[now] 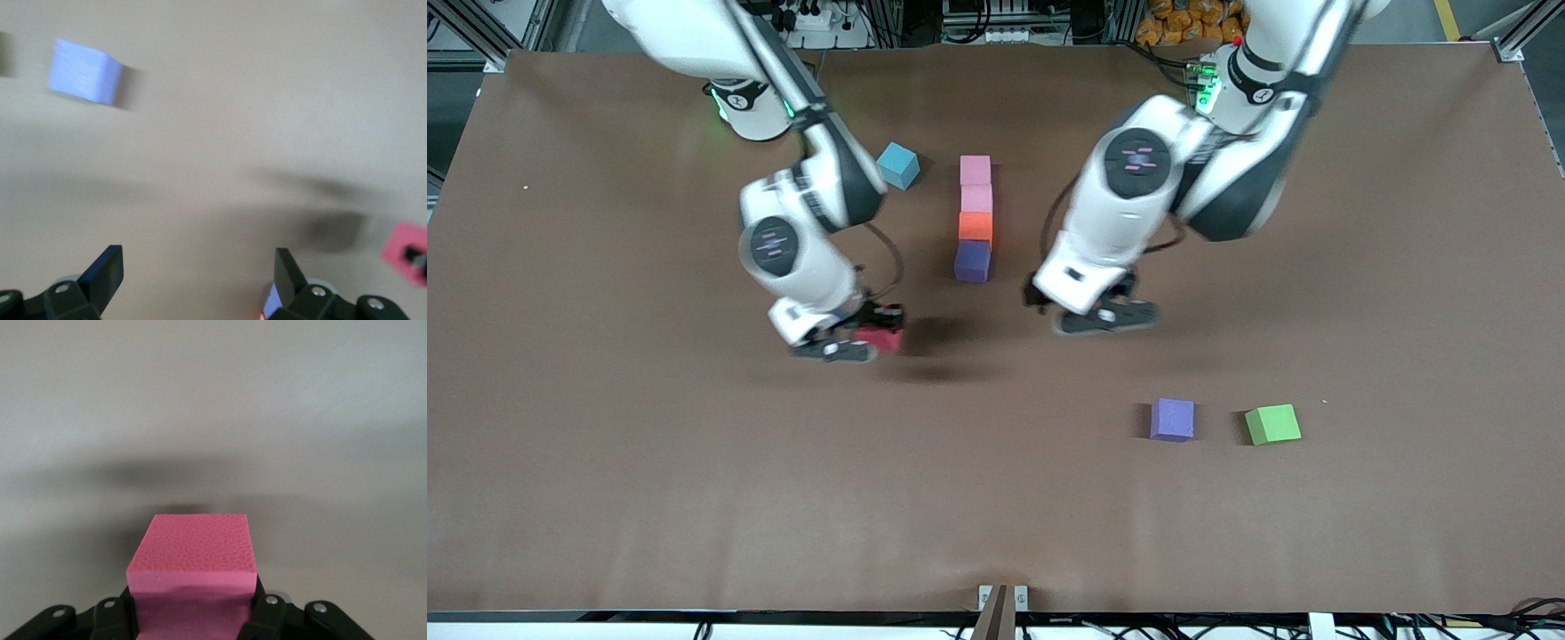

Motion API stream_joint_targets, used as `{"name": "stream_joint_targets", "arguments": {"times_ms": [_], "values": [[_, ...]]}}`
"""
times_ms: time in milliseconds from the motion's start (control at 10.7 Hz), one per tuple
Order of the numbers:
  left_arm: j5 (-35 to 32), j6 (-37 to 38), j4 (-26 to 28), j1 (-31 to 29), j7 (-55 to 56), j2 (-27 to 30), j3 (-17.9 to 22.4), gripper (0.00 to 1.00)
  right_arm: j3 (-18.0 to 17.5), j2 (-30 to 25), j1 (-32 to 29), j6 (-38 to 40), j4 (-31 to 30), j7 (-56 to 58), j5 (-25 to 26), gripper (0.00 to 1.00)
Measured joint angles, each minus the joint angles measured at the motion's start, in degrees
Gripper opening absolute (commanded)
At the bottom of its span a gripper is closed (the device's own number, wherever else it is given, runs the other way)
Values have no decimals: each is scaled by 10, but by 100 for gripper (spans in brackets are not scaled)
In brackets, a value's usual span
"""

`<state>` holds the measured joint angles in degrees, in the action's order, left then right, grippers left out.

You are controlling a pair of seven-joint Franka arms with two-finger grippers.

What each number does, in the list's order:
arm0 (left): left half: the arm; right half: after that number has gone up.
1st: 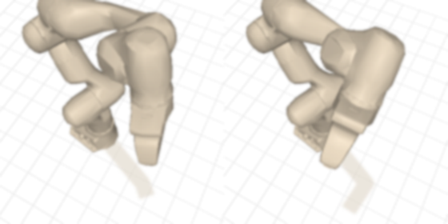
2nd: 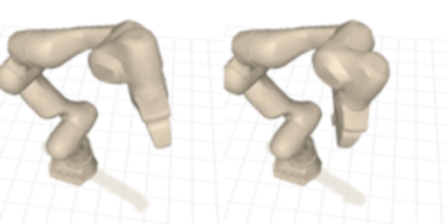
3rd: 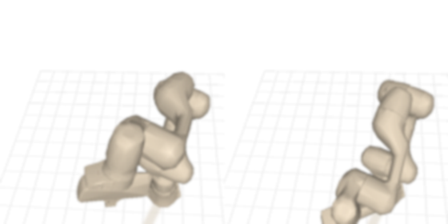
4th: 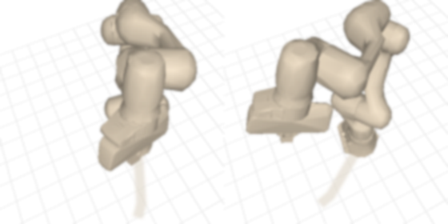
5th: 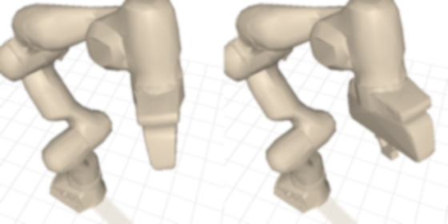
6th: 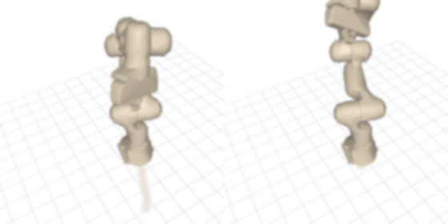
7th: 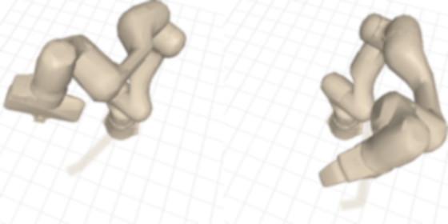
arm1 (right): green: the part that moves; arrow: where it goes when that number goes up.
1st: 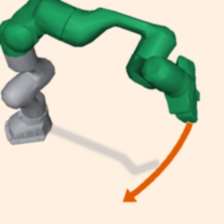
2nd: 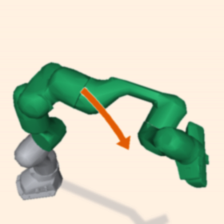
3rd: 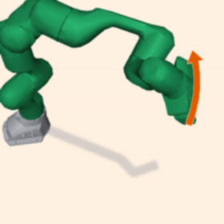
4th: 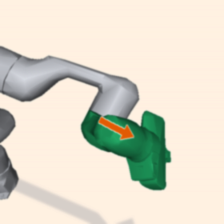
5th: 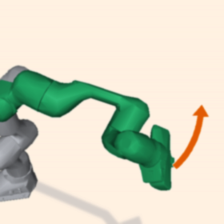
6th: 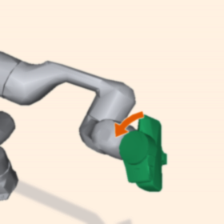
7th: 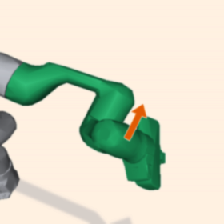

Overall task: Arrange blocks into number 1
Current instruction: 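Carry the red cube to the line end while the left gripper withdraws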

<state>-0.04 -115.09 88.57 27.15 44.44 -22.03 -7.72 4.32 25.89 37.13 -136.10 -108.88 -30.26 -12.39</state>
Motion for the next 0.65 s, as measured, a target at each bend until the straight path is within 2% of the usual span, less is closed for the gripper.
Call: {"name": "stream_joint_targets", "arguments": {"times_ms": [280, 654], "values": [[-2, 44, 0, -64, -54, 32, 0, 100, 0, 43, 76, -51, 0, -50, 0, 56], [-3, 119, 0, -159, -214, 99, 1, 100, 0, 47, 96, -54, 4, -72, 0, 57]]}}
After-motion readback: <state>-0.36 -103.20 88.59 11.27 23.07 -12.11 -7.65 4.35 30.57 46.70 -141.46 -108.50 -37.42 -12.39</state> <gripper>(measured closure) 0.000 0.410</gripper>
